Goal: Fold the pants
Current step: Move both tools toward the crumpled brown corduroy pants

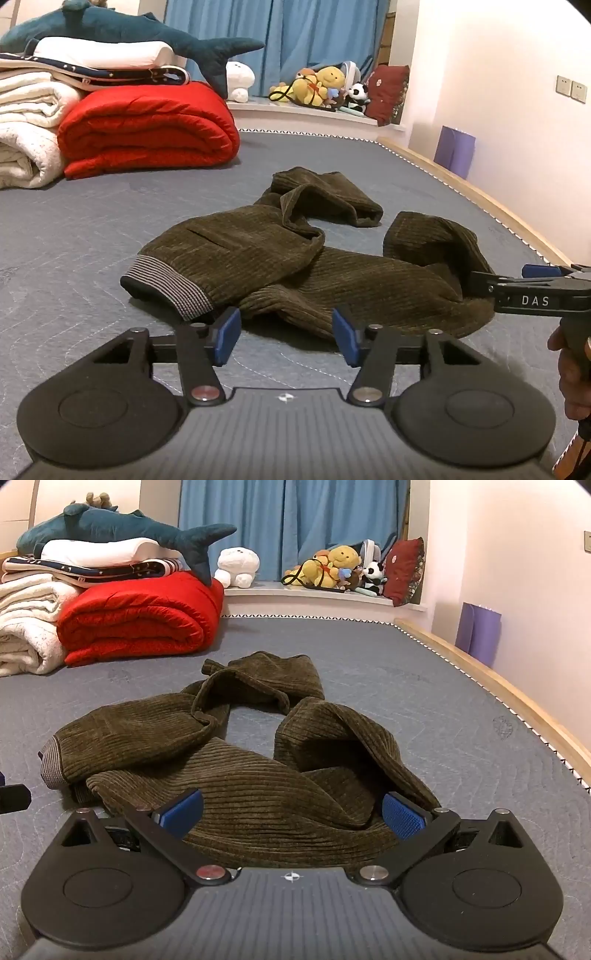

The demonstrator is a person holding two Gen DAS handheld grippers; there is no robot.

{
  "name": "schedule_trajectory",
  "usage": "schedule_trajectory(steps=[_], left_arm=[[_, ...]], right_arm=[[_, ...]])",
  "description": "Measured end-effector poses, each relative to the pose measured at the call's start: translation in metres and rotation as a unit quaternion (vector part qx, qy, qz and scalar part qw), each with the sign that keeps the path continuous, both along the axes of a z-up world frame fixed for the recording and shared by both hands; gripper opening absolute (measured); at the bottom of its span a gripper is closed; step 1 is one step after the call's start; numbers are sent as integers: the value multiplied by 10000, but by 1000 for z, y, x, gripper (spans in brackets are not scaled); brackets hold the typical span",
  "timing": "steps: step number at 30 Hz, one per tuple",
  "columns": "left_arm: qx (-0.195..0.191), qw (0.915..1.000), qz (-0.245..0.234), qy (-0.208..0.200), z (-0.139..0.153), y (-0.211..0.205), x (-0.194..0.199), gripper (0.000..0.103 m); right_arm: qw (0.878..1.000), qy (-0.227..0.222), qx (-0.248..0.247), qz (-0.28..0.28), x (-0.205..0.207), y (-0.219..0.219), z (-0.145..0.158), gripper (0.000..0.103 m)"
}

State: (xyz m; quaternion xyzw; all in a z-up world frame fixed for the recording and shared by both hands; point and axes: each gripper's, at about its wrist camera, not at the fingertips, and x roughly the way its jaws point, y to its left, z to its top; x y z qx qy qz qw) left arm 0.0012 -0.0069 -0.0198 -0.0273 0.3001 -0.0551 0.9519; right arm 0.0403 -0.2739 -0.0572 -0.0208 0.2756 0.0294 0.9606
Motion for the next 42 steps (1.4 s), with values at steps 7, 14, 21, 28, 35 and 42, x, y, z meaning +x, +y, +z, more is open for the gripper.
schedule_trajectory(steps=[7, 14, 21, 28, 35, 42], left_arm=[[39, 9999, -101, 93, -4, -3, 1, 28], [-22, 9995, -286, 115, -3, -4, 0, 23], [-106, 9993, -333, 94, 0, -3, -1, 22], [-127, 9991, -397, 86, 2, -5, -1, 19], [-184, 9988, -427, 148, 2, -2, 0, 19], [13, 10000, 22, 82, -1, 2, 8, 32]], right_arm=[[10000, -34, 32, 41, -1, -4, 3, 100], [9994, -201, 61, 282, -6, 1, 6, 71], [9982, -122, -114, 582, -12, 12, 6, 47], [9971, -120, 5, 754, -15, 20, 5, 31], [9956, -359, -96, 866, -19, 27, 5, 31], [9946, -364, -218, 951, -16, 36, -1, 33]])
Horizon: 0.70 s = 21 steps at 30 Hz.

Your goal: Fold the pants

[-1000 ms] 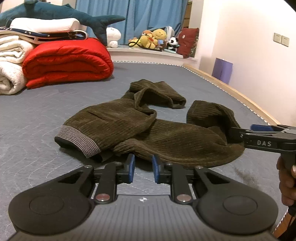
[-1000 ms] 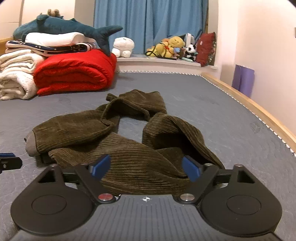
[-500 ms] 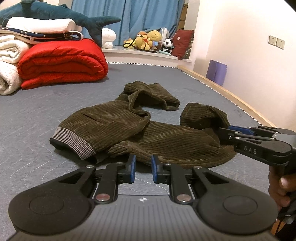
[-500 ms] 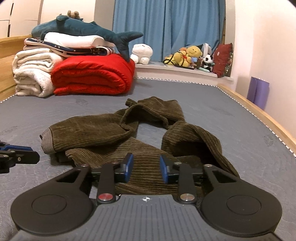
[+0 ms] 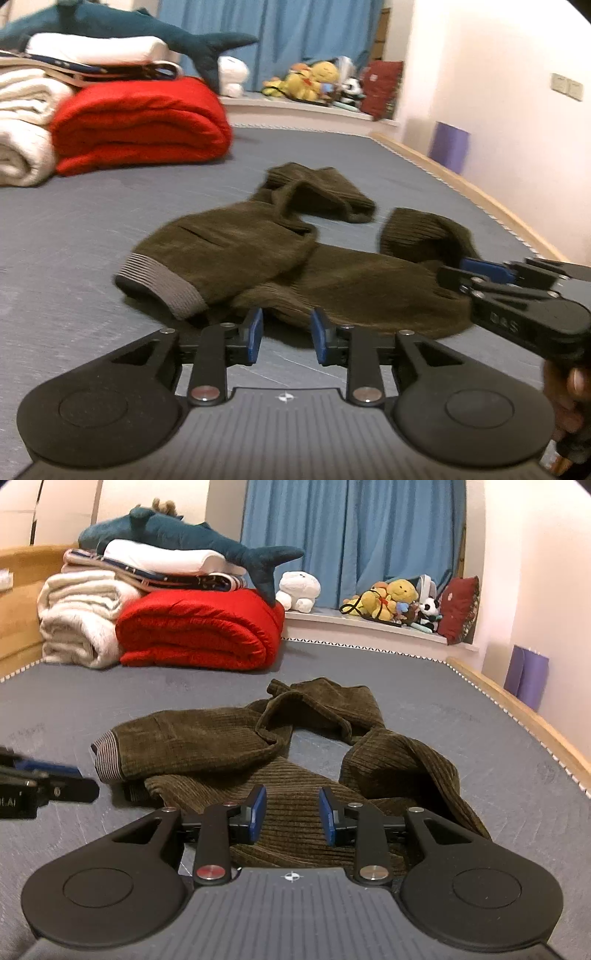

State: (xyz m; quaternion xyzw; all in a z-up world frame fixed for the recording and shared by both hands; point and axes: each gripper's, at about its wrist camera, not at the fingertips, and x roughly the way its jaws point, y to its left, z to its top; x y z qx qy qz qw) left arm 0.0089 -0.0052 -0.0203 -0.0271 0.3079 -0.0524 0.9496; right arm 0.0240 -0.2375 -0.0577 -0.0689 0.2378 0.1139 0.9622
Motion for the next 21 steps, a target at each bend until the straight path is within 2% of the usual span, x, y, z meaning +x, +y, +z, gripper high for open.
schedule_trajectory(steps=[6, 8, 11, 13, 15, 18, 21], left_arm=[[-421, 9961, 744, 226, 8, 49, 23, 31], [-718, 9927, 906, 347, 11, 71, 30, 31], [-1045, 9879, 1034, 499, 14, 99, 39, 14], [-1095, 9866, 1048, 600, 14, 109, 44, 14], [-1052, 9857, 1097, 723, 11, 118, 50, 14], [-1011, 9827, 1196, 991, 1, 126, 61, 14], [-1001, 9802, 1280, 1134, -9, 130, 66, 15]], right_arm=[[9999, -10, -78, 153, 7, 14, -7, 33], [9997, 36, -71, 237, 10, 20, -9, 33], [9987, 114, -144, 466, 13, 31, -15, 33], [9972, 154, -328, 655, 17, 42, -21, 38], [9946, 122, -591, 847, 23, 55, -28, 47], [9865, 208, -1000, 1279, 34, 73, -40, 58], [9794, 289, -1336, 1486, 44, 92, -54, 67]])
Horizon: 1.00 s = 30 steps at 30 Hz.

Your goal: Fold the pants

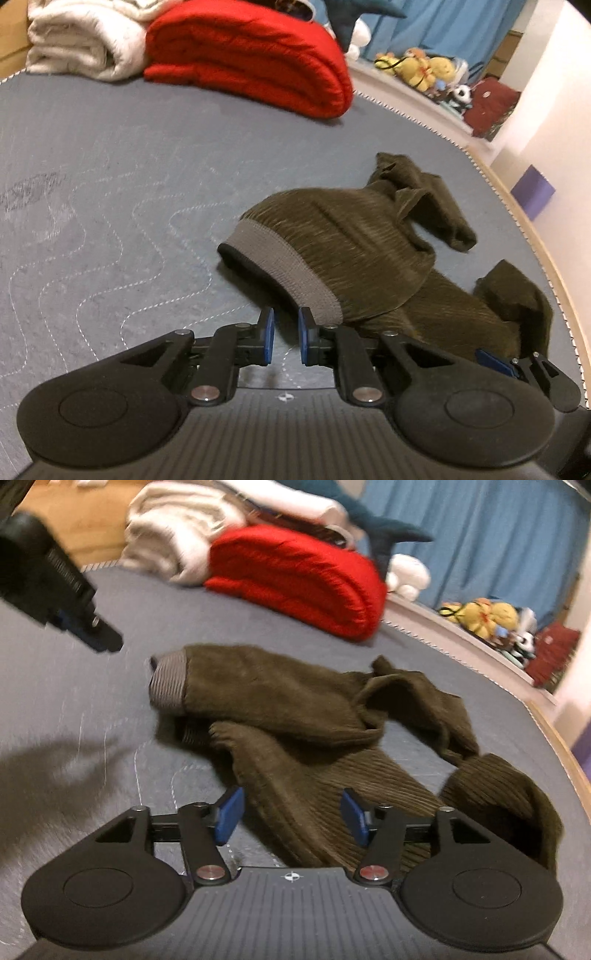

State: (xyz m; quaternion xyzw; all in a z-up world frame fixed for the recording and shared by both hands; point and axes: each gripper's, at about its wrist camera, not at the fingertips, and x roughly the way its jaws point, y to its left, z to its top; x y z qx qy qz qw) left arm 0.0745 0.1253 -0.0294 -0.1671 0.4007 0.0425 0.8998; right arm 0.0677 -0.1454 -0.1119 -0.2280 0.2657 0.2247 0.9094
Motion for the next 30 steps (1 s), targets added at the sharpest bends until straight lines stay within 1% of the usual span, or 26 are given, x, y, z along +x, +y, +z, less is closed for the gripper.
schedule_trajectory(steps=[2, 4, 5, 6, 8, 10, 13, 14, 15, 16, 17, 18, 20, 21, 23, 26, 28, 30], left_arm=[[-38, 9999, 14, 106, -6, 0, 3, 16], [-136, 9998, -39, 171, -10, -2, 7, 26], [-194, 9996, -58, 190, -12, -3, 9, 42], [-262, 9995, -54, 191, -14, -3, 12, 55], [-394, 9990, -43, 201, -20, -1, 20, 62], [-527, 9983, -11, 239, -26, 1, 28, 63], [-733, 9967, -19, 353, -38, 4, 41, 62], [-758, 9965, -38, 363, -41, 4, 44, 62], [-761, 9965, -60, 353, -43, 4, 47, 61], [-756, 9966, -99, 327, -45, 3, 49, 60], [-759, 9966, -157, 283, -45, 2, 51, 54], [-733, 9968, -217, 220, -45, 1, 53, 44], [-685, 9970, -334, 167, -45, 0, 56, 26], [-595, 9975, -367, 134, -43, -1, 56, 12], [-440, 9984, -352, -17, -34, 0, 53, 7], [-316, 9980, -238, -494, -12, 8, 43, 4], [-303, 9958, -118, -856, 5, 15, 35, 4], [-217, 9918, 23, -1258, 20, 23, 27, 2]], right_arm=[[9998, 41, -191, 57, 4, 12, -8, 73], [9994, 31, -327, 98, 6, 22, -13, 75], [9992, 17, -370, 148, 6, 28, -14, 76], [9990, -2, -405, 167, 7, 34, -16, 76], [9984, -46, -538, 167, 10, 44, -20, 76], [9975, -113, -685, 161, 14, 53, -27, 75], [9962, -157, -848, 104, 19, 63, -36, 70], [9960, -160, -879, 78, 23, 63, -38, 59], [9957, -169, -911, 47, 24, 65, -39, 45], [9958, -142, -904, 37, 26, 65, -40, 37], [9962, -95, -868, 30, 27, 65, -40, 26], [9966, -80, -815, 16, 27, 63, -39, 20], [9972, -122, -733, 54, 26, 60, -36, 16], [9974, -184, -694, 94, 23, 58, -34, 14], [9975, -300, -602, 221, 16, 52, -29, 12], [9970, -481, -433, 421, 4, 42, -19, 10], [9955, -635, -300, 640, -9, 35, -10, 9], [9920, -794, -184, 965, -26, 27, -1, 7]])
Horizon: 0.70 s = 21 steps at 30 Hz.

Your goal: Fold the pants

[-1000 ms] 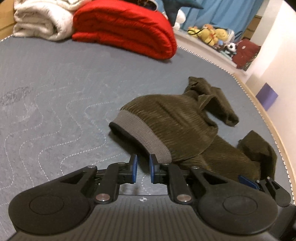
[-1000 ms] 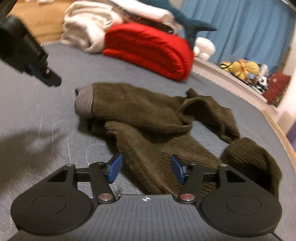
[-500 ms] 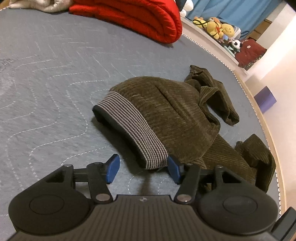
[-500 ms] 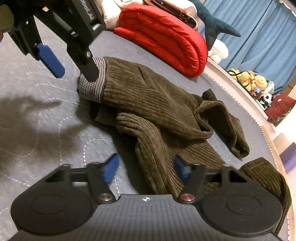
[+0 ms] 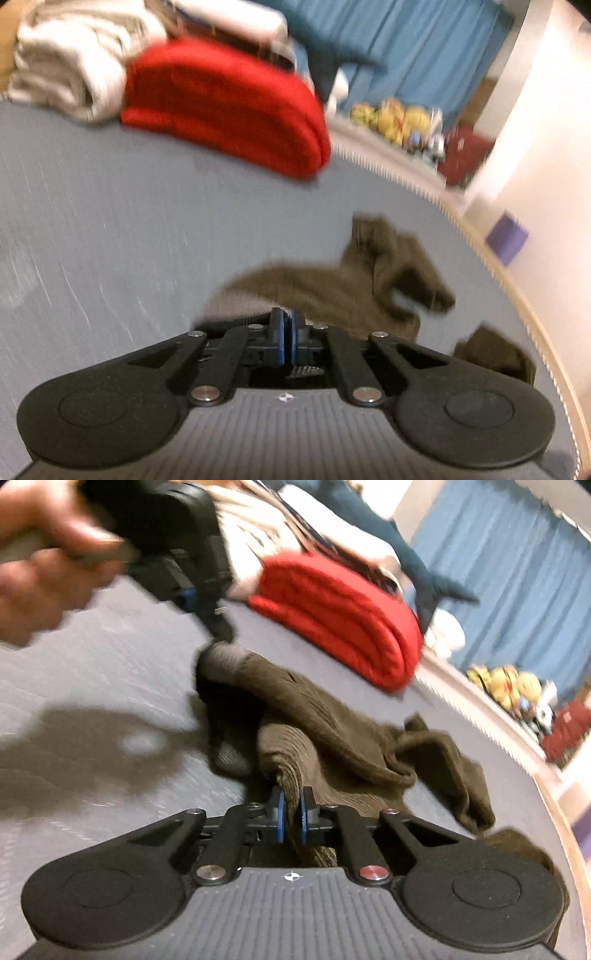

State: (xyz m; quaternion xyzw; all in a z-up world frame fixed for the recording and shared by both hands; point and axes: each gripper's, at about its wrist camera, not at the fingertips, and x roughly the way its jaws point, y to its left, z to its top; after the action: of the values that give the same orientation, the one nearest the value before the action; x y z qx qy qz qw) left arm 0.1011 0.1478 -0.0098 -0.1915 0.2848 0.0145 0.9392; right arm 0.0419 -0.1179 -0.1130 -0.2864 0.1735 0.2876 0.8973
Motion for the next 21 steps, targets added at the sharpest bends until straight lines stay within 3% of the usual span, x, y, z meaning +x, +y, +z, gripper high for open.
schedule_trajectory(steps=[2, 5, 6, 9, 11, 13, 15, 17, 19, 21], left_arm=[[140, 9993, 202, -295, 11, 6, -5, 0], [301, 9955, 542, -712, 21, 14, -12, 0], [329, 9955, 584, -668, 21, 16, -9, 0], [-154, 9989, 436, -39, 5, 20, 4, 0], [-487, 9983, 26, 317, -8, 16, 9, 0], [-436, 9969, -357, 555, -16, 3, 10, 0], [-360, 9950, -654, 669, -21, -8, 9, 0], [-533, 9904, -1008, 782, -28, -21, 6, 0], [-794, 9801, -1510, 1015, -37, -35, 7, 6], [-506, 9748, -1738, 1306, -53, -56, 8, 9]], right_arm=[[9988, -195, 31, 456, -21, -7, 9, 0], [9868, -435, 118, 1554, -67, -17, 23, 0], [9858, -515, 41, 1599, -75, -17, 21, 0], [9933, -465, -289, 1018, -66, -19, 4, 0], [9969, -329, -378, 605, -52, -26, -2, 4], [9993, -149, -297, 173, -40, -34, -2, 20], [9997, 37, -228, -69, -29, -41, -3, 50], [9993, 81, -318, -191, -20, -38, -9, 52], [9988, 230, -385, -217, -12, -34, -17, 52], [9979, 302, -525, -216, -2, -29, -26, 52]])
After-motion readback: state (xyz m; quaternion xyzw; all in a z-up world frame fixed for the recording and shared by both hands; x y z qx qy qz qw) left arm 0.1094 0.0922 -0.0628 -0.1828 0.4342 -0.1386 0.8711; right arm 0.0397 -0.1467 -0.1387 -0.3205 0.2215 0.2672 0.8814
